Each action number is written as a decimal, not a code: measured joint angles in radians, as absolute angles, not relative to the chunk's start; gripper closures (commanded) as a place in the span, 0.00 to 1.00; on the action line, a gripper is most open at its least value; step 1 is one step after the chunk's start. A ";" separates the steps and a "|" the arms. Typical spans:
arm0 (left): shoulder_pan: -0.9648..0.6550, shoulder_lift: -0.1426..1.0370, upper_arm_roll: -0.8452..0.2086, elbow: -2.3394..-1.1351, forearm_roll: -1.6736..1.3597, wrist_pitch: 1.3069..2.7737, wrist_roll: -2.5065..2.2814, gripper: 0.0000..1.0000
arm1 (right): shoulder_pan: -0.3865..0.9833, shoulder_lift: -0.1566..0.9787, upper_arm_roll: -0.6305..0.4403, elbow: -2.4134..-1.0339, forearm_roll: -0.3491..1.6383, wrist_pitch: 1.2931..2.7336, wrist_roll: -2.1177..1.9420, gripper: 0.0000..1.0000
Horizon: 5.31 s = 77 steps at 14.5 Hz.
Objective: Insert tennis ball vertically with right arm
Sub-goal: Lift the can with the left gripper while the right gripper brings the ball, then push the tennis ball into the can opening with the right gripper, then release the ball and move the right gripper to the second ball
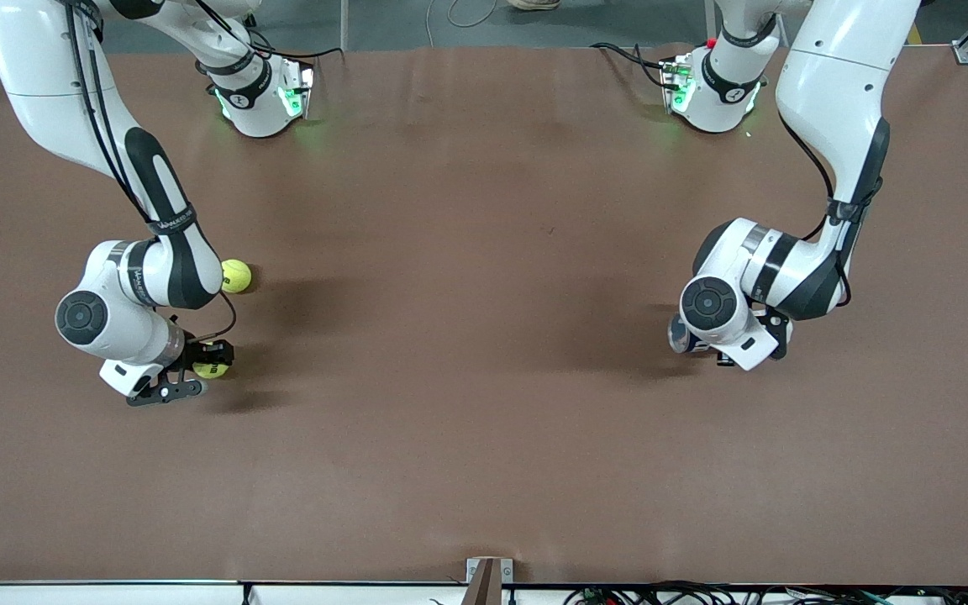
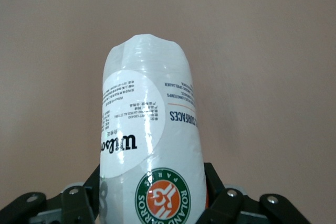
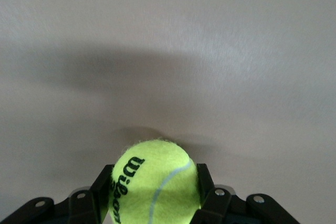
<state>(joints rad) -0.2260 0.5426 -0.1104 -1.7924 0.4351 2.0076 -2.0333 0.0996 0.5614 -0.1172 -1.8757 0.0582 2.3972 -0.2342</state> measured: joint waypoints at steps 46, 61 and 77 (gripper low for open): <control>-0.575 0.893 -0.347 -1.366 -0.518 2.871 -2.012 0.25 | 0.480 0.490 -0.043 -1.383 0.334 1.965 0.718 0.60; -0.574 0.894 -0.346 -1.364 -0.518 2.871 -1.959 0.25 | 0.403 0.454 -0.095 -1.366 0.260 1.713 0.556 0.00; -0.574 0.896 -0.400 -1.369 -0.518 2.808 -1.864 0.25 | 0.096 0.172 -0.104 -2.179 0.150 2.032 -0.025 0.00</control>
